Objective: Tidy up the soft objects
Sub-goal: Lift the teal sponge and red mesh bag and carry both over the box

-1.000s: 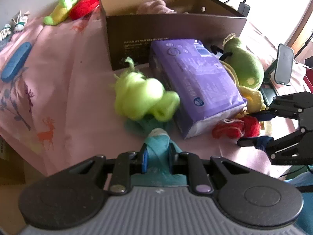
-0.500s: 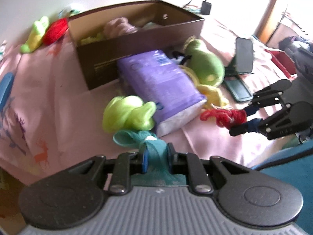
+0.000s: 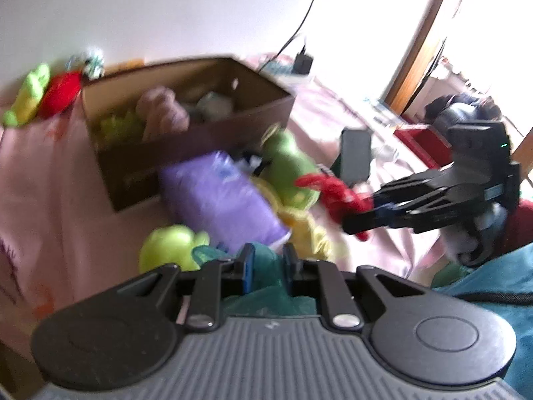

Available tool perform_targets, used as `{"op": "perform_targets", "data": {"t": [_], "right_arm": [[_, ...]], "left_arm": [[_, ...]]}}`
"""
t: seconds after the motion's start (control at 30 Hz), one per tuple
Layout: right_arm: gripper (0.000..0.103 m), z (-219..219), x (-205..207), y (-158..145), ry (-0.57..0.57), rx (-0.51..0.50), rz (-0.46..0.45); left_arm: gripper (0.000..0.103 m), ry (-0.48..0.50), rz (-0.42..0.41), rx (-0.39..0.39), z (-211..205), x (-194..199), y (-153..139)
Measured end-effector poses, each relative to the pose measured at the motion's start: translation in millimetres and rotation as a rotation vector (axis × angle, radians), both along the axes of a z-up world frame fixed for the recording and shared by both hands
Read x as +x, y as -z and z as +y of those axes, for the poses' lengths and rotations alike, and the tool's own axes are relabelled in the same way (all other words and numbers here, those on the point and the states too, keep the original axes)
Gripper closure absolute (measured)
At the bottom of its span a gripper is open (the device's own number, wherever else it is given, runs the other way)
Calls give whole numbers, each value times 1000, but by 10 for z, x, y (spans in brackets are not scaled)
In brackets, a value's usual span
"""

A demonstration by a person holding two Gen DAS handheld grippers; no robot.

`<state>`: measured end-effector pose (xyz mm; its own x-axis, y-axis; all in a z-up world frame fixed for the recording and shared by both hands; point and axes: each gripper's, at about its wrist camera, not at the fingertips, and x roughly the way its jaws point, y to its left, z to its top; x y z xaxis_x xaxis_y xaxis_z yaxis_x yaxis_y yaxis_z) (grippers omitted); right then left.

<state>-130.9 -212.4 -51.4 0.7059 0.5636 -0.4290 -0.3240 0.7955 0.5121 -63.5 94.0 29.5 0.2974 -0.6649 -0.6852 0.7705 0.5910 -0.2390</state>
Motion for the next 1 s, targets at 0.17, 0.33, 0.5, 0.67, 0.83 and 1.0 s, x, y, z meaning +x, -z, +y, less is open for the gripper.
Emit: {"op": "perform_targets", "data": {"t": [0.17,0.33,0.5,0.67,0.83,1.0], "right_arm": [[89,-99,78,-92,63,79,-27],[89,-167,182,-200,111,129,-57],[89,-222,379,-338,157,161,-87],[89,-251,691,-544,231,164,-88],[89,-240,1021,-671,300,120,-89],[89,-305,1053,-603,320,161,-80]], "left_arm": [[89,-1,-47,-74,-40,22,-157],[89,-59,-127,-88,-130,87,-225],[89,-146,-218,-129,-149,230,-348],[89,-214,-278,-151,-182,492,-505],[89,-248,-328,-179,-303,804,-656],[89,-273,-304,-136,-392,1100,-562]]}}
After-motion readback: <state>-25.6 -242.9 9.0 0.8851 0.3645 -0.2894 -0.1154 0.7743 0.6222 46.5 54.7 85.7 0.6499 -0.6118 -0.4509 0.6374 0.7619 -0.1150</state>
